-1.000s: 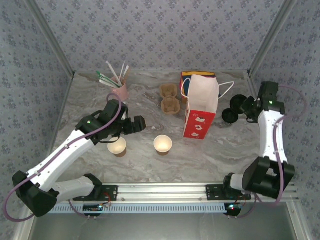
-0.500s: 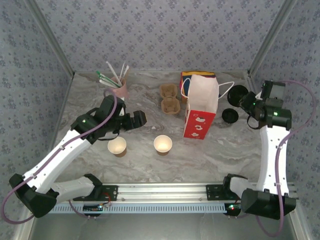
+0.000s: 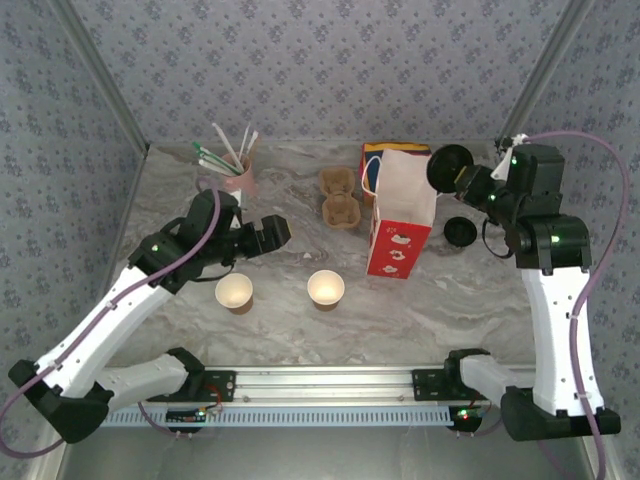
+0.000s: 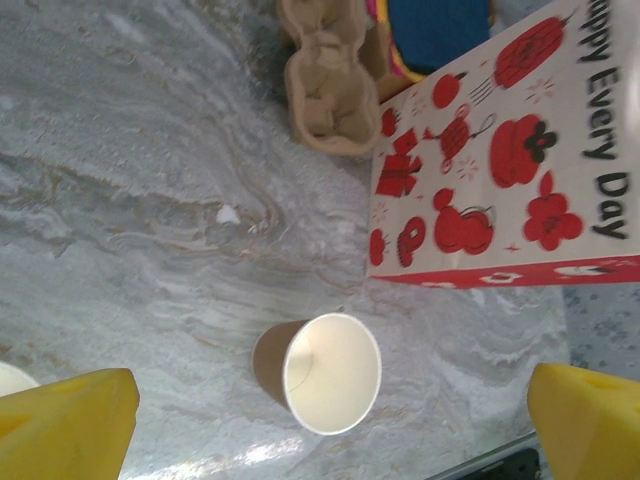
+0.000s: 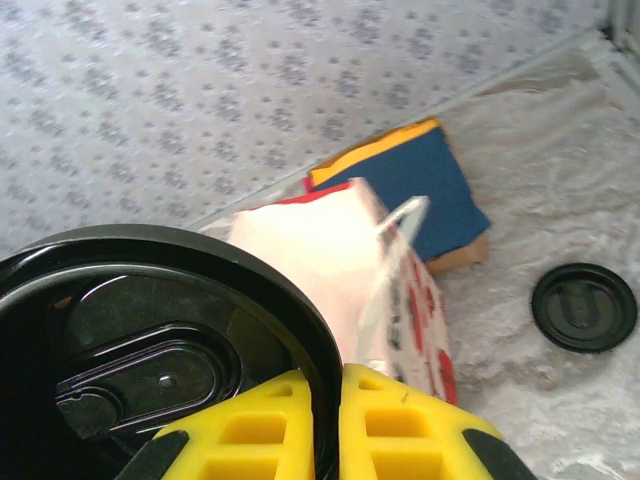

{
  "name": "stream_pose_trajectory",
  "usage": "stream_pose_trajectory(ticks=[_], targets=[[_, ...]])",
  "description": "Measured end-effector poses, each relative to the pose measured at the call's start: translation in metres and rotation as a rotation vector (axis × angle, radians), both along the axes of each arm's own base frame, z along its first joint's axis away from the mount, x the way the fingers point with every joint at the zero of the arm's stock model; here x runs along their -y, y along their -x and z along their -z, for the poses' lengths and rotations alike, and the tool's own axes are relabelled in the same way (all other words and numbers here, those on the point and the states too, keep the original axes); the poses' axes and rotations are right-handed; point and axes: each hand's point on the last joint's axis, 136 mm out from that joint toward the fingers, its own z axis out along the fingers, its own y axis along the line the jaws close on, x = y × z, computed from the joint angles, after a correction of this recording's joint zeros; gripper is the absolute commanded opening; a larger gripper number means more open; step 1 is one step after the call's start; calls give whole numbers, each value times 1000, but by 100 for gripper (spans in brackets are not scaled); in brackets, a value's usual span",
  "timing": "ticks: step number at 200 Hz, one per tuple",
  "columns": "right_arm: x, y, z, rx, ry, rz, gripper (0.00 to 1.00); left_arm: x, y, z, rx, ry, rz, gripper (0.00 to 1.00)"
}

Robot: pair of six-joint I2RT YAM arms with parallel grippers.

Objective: Pack the takeout coffee

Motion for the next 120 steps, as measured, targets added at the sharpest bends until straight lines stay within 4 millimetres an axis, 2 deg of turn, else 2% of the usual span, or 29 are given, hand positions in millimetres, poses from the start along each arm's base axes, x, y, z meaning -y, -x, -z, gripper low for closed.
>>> stream_pose_trajectory(ticks=[26,52,91,120], targets=[[-32,2,-14,48,15,-103,11,0,1,-15,43,48,-7,100],[-78,-1,-18,72,34,-240,11,2,2,-27,75,97,-4,100],[-152,-7,2,42,78,-430,10,-5,1,-41,110,172,-28,100],[-191,-10,17,22,83,-522,10,-16,1,-48,122,231,-67,100]])
